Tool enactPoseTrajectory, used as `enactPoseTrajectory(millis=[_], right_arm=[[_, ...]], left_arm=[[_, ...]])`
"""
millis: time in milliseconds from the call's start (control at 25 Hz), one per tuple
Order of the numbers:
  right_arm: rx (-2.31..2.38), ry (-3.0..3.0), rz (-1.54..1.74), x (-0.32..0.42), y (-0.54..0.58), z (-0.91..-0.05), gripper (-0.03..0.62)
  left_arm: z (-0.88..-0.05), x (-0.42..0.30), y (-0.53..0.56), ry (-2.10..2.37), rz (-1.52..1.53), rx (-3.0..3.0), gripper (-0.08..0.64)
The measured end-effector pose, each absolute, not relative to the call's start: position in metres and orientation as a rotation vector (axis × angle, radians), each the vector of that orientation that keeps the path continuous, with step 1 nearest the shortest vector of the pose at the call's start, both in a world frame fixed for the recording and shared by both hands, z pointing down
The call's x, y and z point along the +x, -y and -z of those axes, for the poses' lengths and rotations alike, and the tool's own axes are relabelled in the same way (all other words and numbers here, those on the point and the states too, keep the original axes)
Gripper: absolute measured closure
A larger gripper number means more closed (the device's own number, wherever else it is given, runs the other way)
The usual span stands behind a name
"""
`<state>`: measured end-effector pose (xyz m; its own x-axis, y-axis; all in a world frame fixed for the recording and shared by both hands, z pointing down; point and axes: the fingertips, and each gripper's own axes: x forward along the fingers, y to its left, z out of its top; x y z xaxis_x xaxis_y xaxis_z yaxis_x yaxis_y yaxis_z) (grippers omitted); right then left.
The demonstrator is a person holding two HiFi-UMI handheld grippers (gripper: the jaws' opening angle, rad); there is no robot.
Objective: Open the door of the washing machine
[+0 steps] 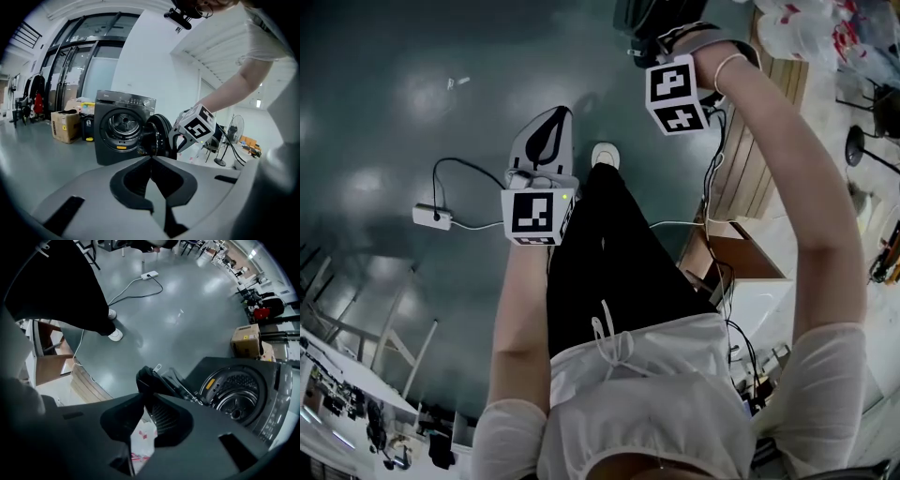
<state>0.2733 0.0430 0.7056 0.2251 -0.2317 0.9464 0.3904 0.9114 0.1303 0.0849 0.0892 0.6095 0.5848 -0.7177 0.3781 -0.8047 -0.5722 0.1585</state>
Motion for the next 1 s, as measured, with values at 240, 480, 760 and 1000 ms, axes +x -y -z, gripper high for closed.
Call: enactPoseTrajectory(millis=[240, 480, 760, 1000], right_arm=[[-0.002, 1.291, 0.390, 0.307, -0.044, -0.706, 0.585], [0.136, 1.307, 0.296, 0.333, -0.040, -0.696, 0.584], [0.228, 1.399, 0.115, 0.344, -0.055, -0.672, 0.584], [0.533, 1.552, -0.054, 0.333, -0.058, -0.619, 0.584]], left_arm=[[-0.601, 0.093, -0.092, 1.207, -0.415, 2.537, 0.537], [-0.588, 0.114, -0.088, 1.160, -0.428, 2.589, 0.537], [-0.556, 0.136, -0.080, 1.107, -0.413, 2.626, 0.537], [-0.513, 0.134, -0.072, 1.086, -0.411, 2.646, 0.538]])
